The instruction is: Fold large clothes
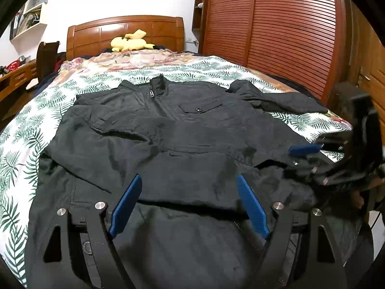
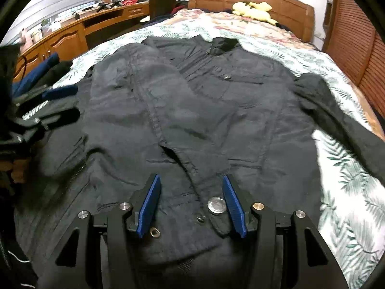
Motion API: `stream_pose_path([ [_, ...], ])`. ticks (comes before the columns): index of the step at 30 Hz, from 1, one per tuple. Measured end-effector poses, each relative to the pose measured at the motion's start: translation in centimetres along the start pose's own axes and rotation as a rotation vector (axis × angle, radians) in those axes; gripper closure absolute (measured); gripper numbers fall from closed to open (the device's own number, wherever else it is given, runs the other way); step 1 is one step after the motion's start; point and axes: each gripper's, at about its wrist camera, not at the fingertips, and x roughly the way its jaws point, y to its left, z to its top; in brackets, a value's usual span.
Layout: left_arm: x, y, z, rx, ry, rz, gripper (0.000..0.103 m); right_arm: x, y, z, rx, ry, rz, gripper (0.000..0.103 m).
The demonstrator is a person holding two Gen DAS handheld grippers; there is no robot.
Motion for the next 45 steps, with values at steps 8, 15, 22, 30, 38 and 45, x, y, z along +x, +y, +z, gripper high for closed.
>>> stream_pose_path([
  [8, 0.0, -0.1, 0.0, 0.004, -0.003, 0.009, 0.021, -3.0, -7.9, 0.5, 0.146, -0.029, -0.176, 0.047],
  [15, 0.1, -0.5, -0.2, 0.024, -0.006, 0.022, 0.021, -3.5, -18.4, 0.0, 0.372, -0.028, -0.26, 0.047],
  [22, 0.1, -0.6, -0.2, 0.028, -0.005, 0.028, 0.021, -3.7, -27.9, -1.3, 0.529, -0.009, -0.435, 0.047],
  [30, 0.2, -0.5, -0.2, 0.03, 0.0, 0.028, 0.021, -3.7, -34.6, -3.7, 0.701, 0.029, -0.542, 0.047],
  [38, 0.4, -0.5, -0.3, 0.031, 0.008, 0.027, 0.021, -3.8, -37.1, -4.6, 0.791, 0.045, -0.6, 0.047],
  [45, 0.4, -0.5, -0.3, 0.031, 0.009, 0.027, 0.021, -2.0, -37.9, -4.9, 0.803, 0.071, -0.539, 0.063],
])
